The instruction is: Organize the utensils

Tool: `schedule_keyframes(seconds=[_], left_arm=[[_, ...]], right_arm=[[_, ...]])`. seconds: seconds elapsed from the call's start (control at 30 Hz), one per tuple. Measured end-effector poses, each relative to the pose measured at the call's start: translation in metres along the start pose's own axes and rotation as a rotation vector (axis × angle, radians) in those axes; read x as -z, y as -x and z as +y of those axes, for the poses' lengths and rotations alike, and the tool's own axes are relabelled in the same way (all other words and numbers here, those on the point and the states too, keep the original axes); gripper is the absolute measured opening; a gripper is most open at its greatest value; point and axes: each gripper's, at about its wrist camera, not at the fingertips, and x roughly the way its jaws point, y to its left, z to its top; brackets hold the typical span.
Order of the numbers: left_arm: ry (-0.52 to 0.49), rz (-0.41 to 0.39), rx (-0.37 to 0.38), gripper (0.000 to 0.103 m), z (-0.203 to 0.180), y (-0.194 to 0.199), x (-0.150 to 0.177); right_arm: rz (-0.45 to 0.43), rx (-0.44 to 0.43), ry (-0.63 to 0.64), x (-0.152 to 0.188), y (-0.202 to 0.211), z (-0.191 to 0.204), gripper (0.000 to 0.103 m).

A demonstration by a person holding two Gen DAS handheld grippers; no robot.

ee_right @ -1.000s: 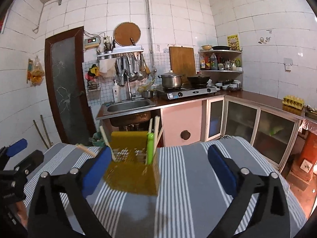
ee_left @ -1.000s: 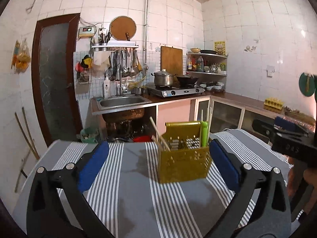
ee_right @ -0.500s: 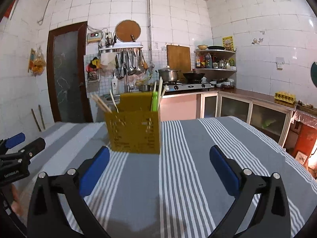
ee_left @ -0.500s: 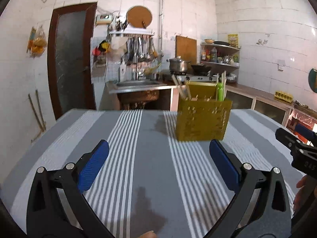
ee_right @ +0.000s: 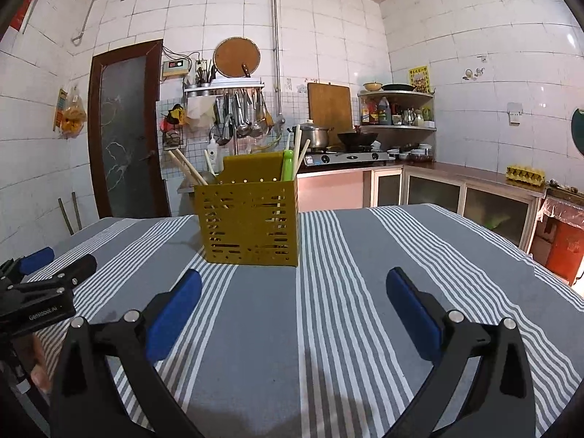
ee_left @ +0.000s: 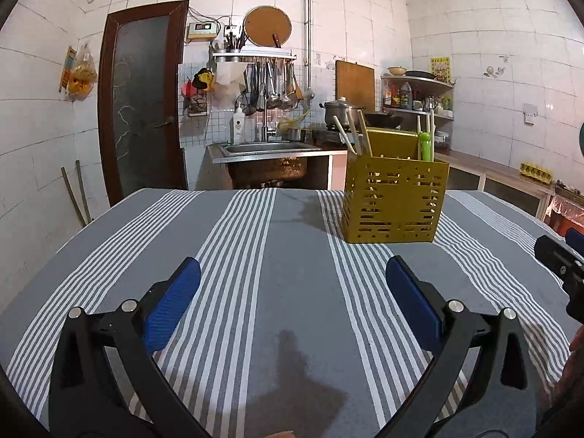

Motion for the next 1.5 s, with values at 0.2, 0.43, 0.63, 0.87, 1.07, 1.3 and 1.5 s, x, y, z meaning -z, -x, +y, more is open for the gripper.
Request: schedule_keyframes(seconds=[0.2,0.43,0.63,0.87,1.07,1.3,1.5], left_arm=[[-0.041,-0.048,0.005,0.098,-0.008,0.010,0.001],[-0.078,-0.038,0.032,0.098,-0.016,0.013,0.003],[-0.066,-0.031,0.037,0.098,-0.014,0.012,0.003],[-0.067,-0.040,0.037,0.098,-0.013,0.013,0.003],[-0.058,-0.030,0.039,0.098,-0.012,0.013,0.003],[-0.054,-0.026,0.039,0.098,-0.012,0.013,0.002],[-0.054,-0.026,0.039,0.098,-0.012,0.013,0.002]], right_arm=[[0.000,0.007,0.002,0.000,0.000,-0.002,0.099],[-0.007,0.012,0.013,0.001,0.002,-0.001,0.099],[-0.011,0.011,0.020,0.002,0.003,-0.002,0.099],[-0.009,0.012,0.014,0.001,0.004,-0.002,0.099],[-0.008,0.012,0.013,0.001,0.004,-0.003,0.099],[-0.005,0.015,0.009,0.001,0.004,-0.003,0.099],[-0.003,0.016,0.010,0.001,0.003,-0.004,0.099]])
